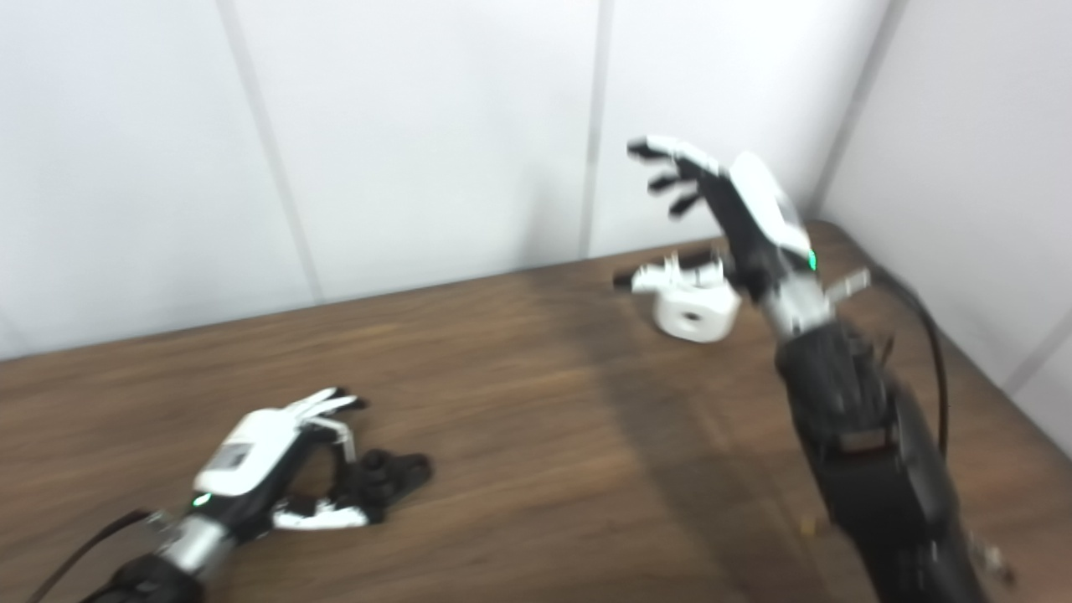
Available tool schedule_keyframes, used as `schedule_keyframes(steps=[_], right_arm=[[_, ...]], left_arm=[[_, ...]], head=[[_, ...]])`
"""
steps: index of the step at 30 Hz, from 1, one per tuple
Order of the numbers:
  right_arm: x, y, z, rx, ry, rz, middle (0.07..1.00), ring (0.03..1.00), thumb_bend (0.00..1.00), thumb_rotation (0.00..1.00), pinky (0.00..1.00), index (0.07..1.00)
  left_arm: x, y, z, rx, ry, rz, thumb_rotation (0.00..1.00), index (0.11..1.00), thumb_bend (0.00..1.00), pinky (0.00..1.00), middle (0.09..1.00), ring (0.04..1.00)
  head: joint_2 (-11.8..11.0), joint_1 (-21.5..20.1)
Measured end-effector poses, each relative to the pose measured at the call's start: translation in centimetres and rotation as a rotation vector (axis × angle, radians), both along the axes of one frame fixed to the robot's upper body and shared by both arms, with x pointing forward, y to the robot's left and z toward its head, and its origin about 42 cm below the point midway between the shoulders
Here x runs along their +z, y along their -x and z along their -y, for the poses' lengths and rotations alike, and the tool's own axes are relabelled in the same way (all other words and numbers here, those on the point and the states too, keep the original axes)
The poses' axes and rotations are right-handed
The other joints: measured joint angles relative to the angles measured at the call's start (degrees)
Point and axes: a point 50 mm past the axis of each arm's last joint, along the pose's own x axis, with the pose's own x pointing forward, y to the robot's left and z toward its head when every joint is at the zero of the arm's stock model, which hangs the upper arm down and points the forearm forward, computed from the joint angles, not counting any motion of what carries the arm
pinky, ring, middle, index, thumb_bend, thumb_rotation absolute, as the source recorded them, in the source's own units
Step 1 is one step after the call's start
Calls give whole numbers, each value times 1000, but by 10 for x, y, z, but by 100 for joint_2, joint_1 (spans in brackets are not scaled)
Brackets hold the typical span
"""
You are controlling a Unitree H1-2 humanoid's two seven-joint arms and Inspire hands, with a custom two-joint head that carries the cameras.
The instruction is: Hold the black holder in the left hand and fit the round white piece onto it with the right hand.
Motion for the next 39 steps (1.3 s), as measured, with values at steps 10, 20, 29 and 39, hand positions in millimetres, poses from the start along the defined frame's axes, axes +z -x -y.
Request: schedule_keyframes(steps=[10,20,29,39], right_arm=[[15,-3,60,-210,118,-233,960,890,864,366,670,912],[2,-6,64,-201,123,-442,1000,966,976,307,633,948],[-25,-25,61,-223,150,-628,1000,962,1000,298,668,968],[-58,-42,67,-264,124,-767,1000,998,962,280,727,985]], left_arm=[[-11,-7,-13,-25,40,19,51,486,523,866,845,915],[-12,-7,-18,-40,40,35,53,485,523,858,848,910],[-12,-7,-21,-45,40,40,53,486,523,873,847,917],[-13,-8,-23,-44,42,36,53,486,523,892,845,915]], head=[[-212,-441],[-203,-467],[-185,-423],[-168,-370]])
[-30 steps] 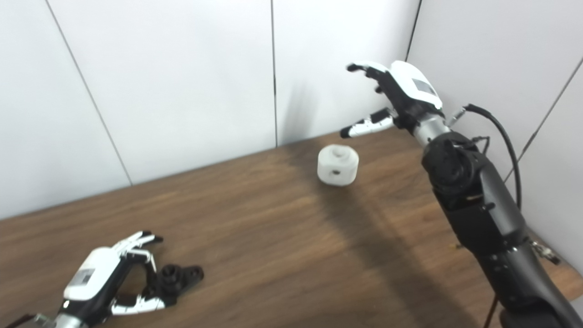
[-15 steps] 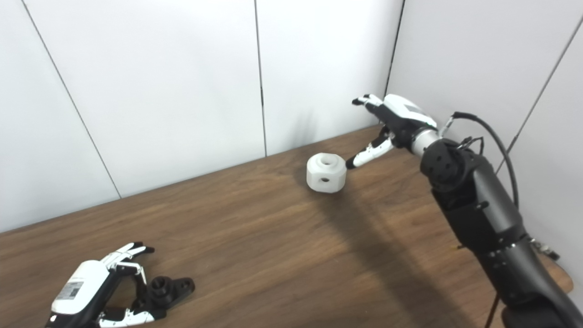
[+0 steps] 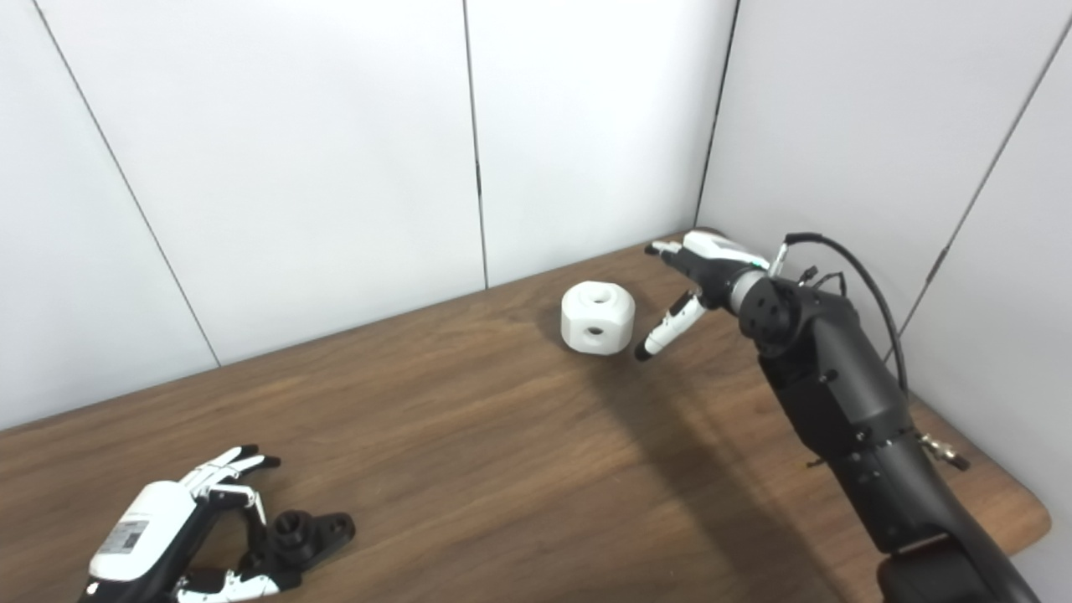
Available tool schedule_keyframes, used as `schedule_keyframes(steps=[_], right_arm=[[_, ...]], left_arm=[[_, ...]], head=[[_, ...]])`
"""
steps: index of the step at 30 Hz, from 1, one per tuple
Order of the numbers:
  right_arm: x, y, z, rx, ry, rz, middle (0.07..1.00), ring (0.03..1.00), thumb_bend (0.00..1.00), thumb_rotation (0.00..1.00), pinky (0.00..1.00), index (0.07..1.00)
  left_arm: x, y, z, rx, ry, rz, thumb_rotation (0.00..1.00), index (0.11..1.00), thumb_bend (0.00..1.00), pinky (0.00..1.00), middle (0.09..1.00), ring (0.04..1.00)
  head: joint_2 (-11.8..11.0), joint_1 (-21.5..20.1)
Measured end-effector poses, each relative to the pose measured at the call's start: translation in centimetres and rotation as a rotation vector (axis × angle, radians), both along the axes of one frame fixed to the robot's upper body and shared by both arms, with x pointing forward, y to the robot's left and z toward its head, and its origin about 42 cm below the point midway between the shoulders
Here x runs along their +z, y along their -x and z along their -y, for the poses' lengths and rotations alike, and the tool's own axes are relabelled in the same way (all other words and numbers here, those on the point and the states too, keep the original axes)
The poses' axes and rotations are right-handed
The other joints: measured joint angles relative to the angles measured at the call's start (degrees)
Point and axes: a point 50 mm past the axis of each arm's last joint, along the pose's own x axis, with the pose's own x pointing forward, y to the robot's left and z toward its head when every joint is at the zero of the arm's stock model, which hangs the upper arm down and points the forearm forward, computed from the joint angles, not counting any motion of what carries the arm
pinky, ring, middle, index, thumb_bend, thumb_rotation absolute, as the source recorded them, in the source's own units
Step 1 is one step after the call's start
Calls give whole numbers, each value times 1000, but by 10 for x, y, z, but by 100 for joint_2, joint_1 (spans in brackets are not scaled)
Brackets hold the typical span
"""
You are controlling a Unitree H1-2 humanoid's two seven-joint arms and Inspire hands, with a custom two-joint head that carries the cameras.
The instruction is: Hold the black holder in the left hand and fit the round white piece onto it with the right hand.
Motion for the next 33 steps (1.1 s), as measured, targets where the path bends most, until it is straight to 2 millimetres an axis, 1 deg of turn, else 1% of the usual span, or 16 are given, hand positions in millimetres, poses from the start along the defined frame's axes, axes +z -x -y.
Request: schedule_keyframes(steps=[4,10,14,21,33], right_arm=[[-19,-6,3,-27,-15,-43,1000,999,960,298,732,985],[-32,-13,5,-46,-9,-62,1000,980,966,327,727,978],[-33,-18,3,-48,5,-52,1000,969,960,299,718,965],[-33,-27,1,-46,7,-58,1000,964,929,302,754,910],[-38,-36,-5,-63,-1,-42,1000,983,920,284,799,916]], left_arm=[[0,0,0,-2,1,0,53,486,523,892,844,918],[0,0,-1,-1,3,0,53,485,523,887,839,912],[0,0,-2,0,1,-3,53,486,523,901,848,920],[0,2,-4,8,5,-9,52,485,523,905,836,911],[1,12,-9,31,12,-11,49,486,522,894,833,905]], head=[[9,9],[26,35],[52,53],[88,114],[167,158]])
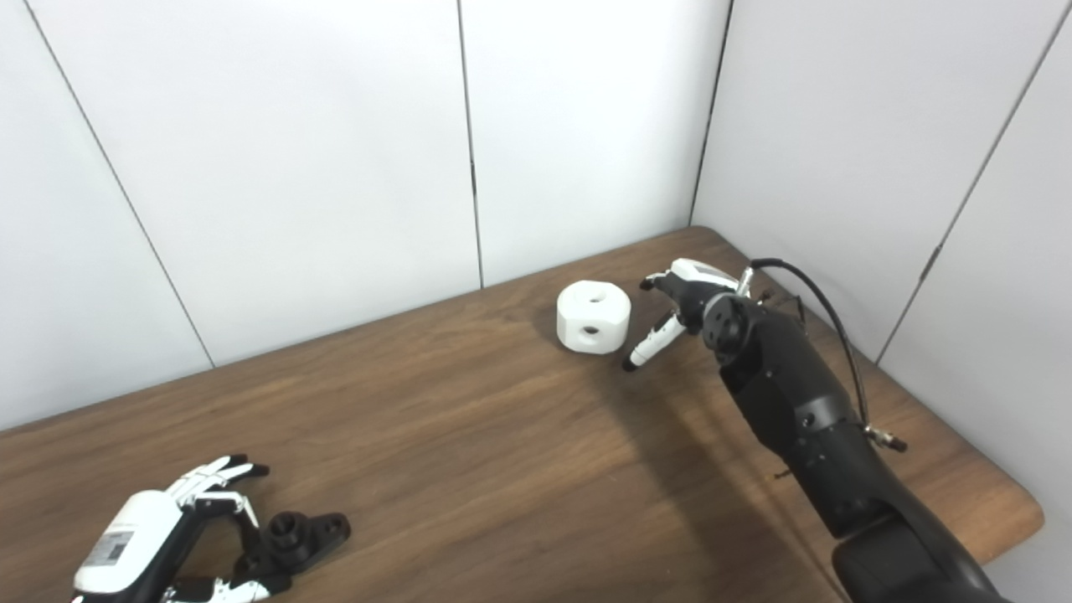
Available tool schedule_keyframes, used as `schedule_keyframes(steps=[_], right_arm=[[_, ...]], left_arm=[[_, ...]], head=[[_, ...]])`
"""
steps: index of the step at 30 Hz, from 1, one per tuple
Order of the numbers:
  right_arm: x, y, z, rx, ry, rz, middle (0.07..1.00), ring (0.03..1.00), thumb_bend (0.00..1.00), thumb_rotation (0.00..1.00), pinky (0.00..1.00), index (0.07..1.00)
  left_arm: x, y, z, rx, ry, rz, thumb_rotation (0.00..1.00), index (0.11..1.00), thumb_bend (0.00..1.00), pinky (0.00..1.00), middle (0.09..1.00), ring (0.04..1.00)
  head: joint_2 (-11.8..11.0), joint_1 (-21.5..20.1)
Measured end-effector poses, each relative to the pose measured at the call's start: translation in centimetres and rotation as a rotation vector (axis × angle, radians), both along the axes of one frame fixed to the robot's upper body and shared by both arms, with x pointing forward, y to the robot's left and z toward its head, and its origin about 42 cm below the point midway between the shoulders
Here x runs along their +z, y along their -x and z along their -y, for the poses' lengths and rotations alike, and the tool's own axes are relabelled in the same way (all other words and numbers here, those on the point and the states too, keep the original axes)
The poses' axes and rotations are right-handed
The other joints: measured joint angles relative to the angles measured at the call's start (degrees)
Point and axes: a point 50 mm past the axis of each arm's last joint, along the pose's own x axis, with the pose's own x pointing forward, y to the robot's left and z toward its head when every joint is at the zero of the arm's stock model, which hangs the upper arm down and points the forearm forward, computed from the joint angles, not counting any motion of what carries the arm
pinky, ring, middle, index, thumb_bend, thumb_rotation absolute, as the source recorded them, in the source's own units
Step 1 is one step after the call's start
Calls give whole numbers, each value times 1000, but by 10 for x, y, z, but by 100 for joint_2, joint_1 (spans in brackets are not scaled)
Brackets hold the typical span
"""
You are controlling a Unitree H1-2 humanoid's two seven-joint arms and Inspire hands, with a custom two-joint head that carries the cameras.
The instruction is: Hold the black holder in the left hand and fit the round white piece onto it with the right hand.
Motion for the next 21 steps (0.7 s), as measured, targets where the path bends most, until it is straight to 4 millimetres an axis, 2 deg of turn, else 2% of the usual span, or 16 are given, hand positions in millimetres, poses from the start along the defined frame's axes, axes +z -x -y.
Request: schedule_keyframes(steps=[21], right_arm=[[0,-13,-25,57,14,-18,1000,977,981,328,765,931]], left_arm=[[1,5,-1,14,3,-3,48,486,522,878,830,900]], head=[[79,18]])
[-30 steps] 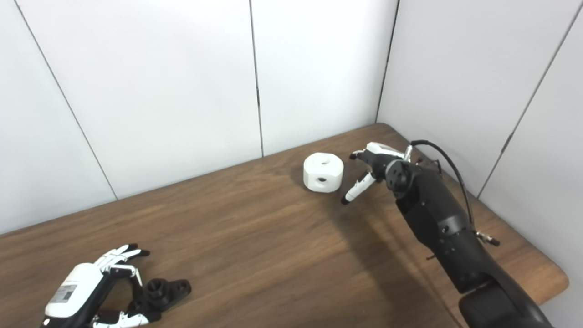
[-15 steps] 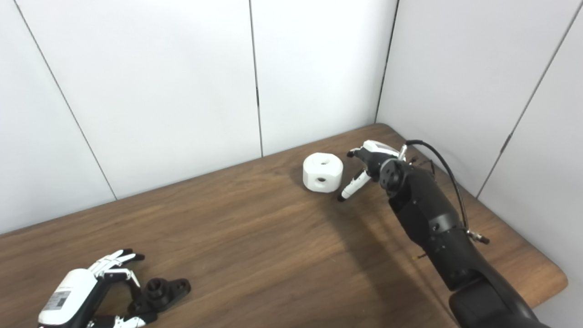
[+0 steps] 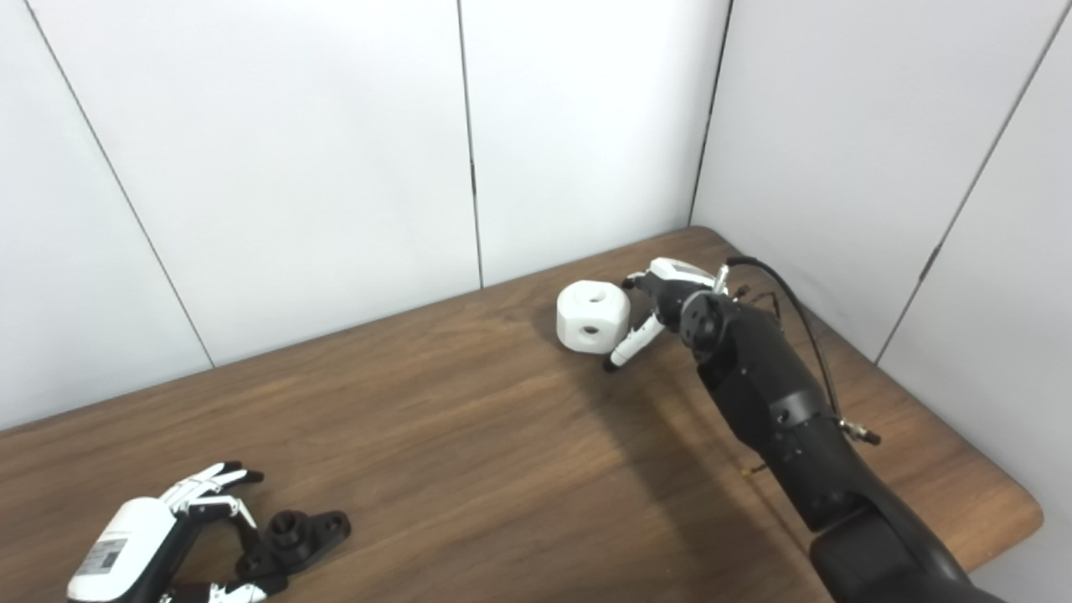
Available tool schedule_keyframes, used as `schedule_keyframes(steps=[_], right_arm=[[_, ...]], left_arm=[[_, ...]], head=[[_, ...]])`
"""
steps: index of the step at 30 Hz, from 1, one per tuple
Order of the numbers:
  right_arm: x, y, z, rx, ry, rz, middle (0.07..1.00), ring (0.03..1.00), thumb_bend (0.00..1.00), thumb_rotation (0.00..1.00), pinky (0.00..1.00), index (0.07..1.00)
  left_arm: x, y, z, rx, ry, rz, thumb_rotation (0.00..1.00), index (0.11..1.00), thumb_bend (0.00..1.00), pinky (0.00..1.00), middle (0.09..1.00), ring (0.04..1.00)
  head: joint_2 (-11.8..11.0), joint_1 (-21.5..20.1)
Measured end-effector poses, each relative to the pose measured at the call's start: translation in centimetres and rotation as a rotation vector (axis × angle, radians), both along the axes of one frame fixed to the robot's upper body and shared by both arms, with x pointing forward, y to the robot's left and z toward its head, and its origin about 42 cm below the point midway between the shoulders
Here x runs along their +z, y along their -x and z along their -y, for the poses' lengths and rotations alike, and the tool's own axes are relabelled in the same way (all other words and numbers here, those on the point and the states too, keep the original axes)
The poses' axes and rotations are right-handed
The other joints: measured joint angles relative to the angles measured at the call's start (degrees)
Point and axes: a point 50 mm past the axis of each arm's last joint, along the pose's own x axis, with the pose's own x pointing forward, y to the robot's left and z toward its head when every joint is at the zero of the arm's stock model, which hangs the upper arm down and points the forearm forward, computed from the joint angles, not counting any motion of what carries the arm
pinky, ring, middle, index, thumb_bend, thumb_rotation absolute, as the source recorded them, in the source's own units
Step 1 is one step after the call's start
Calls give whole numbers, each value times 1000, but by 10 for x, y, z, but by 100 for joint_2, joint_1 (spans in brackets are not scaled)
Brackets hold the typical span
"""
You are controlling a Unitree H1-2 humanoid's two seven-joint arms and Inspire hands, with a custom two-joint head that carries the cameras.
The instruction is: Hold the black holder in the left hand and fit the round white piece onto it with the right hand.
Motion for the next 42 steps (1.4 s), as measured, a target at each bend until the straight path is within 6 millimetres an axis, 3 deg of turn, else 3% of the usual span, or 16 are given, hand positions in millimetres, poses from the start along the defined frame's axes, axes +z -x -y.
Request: schedule_keyframes(steps=[14,18,22,23,25,31,42], right_arm=[[-2,-5,-15,24,-6,4,1000,963,968,308,770,925],[-3,-6,-18,24,2,26,949,905,959,274,727,868],[-18,-6,-34,21,34,135,822,804,844,204,672,680],[-26,-6,-41,23,55,175,789,773,688,172,655,587],[-32,-8,-48,7,94,272,738,723,558,140,619,506],[-49,-11,-62,53,165,442,698,691,522,128,581,483],[-60,-12,-70,71,175,501,674,658,522,130,535,482]], left_arm=[[0,1,0,2,1,-3,48,486,522,872,828,894],[0,1,0,3,2,-3,48,486,522,864,824,889],[0,2,0,5,3,-3,48,486,522,869,827,890],[1,2,0,4,3,-3,48,486,522,868,827,888],[0,3,0,4,3,-4,48,486,522,862,825,885],[0,6,-1,10,2,-10,48,486,522,862,822,888],[1,10,-1,18,4,-10,48,486,521,854,823,881]], head=[[44,35],[44,35],[79,88],[88,97],[97,105],[158,184],[211,281]])
